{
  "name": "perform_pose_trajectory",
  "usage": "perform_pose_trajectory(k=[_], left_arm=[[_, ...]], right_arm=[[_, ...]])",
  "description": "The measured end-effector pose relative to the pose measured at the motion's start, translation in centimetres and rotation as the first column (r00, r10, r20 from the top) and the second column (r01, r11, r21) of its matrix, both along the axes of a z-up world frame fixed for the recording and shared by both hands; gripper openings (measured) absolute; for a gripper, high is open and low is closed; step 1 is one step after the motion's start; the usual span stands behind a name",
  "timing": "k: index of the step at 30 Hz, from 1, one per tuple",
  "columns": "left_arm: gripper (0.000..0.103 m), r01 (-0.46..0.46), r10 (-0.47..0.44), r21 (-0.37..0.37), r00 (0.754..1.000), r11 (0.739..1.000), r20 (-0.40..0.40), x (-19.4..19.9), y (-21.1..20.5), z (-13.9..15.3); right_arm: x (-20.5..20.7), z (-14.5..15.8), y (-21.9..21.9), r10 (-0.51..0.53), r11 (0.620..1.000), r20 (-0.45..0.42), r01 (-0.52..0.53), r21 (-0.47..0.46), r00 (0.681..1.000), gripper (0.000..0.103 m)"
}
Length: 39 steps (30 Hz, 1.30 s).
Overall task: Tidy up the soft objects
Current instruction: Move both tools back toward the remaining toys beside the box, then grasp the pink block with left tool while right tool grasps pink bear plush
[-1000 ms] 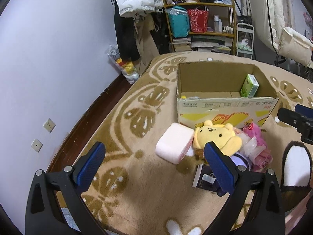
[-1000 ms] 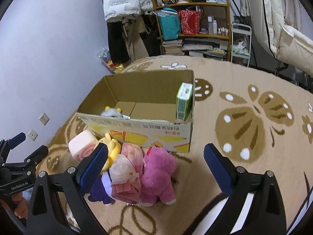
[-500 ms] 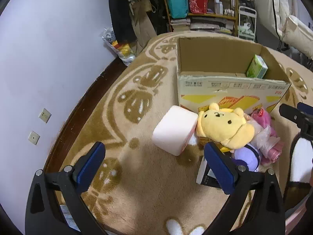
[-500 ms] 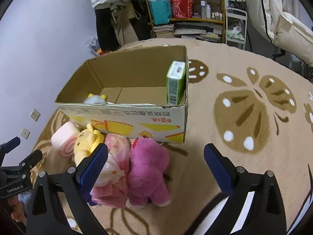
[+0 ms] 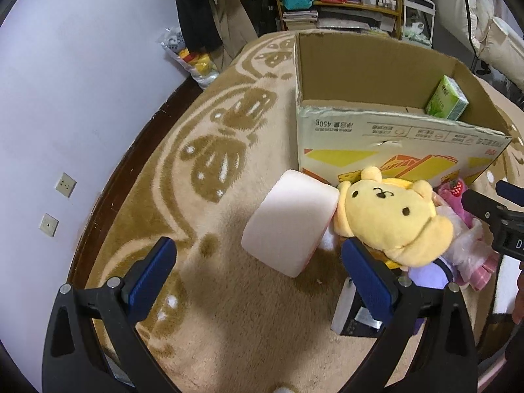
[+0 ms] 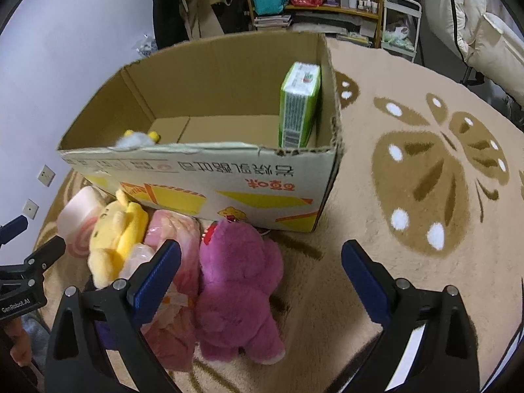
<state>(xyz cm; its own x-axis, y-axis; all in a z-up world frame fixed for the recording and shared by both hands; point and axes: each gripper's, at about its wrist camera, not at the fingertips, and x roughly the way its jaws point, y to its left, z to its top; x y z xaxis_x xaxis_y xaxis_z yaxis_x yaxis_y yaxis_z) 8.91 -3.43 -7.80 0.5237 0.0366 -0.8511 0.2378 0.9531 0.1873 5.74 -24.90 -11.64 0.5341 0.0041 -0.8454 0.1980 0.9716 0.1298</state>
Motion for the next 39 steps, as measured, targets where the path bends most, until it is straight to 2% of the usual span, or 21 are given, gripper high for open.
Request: perform_pose_trajectory(k=[13, 18, 25, 35, 39], left_arm=[[0.100, -0.006, 0.005, -0.014, 0.997, 1.000, -0.076, 2.4, -0.4, -2.9], [0.100, 0.002, -0.003, -0.003, 0.997, 1.000, -0.078, 2.9, -0.5, -3.6], [0.100, 0.021, -0.021, 0.010, 0.996, 1.000, -0.083, 3.1, -1.0, -4.3], [0.100, 0.013, -0.015, -0.014, 0.995, 1.000, -0.103, 3.8, -0.8, -5.1], [0.098, 0.015, -0.019, -0.034, 0.995, 0.999, -0.099, 3.9, -0.5, -5.2]], right_arm=[[2.2, -2.5, -0.2, 0.015, 1.000, -0.073, -0.015, 0.000, 0.997, 0.102], [2.6, -3.3, -0.3, 0.005, 1.000, -0.097, -0.004, 0.011, 0.995, 0.102], [2.8, -3.6, -0.8, -0.002, 1.000, -0.099, 0.005, 0.030, 0.995, 0.102], [3.0, -4.0, -1.9, -0.012, 0.999, -0.106, 0.017, 0.049, 0.994, 0.102], [3.0, -4.0, -1.7, -0.010, 0.999, -0.104, 0.015, 0.046, 0.995, 0.097]])
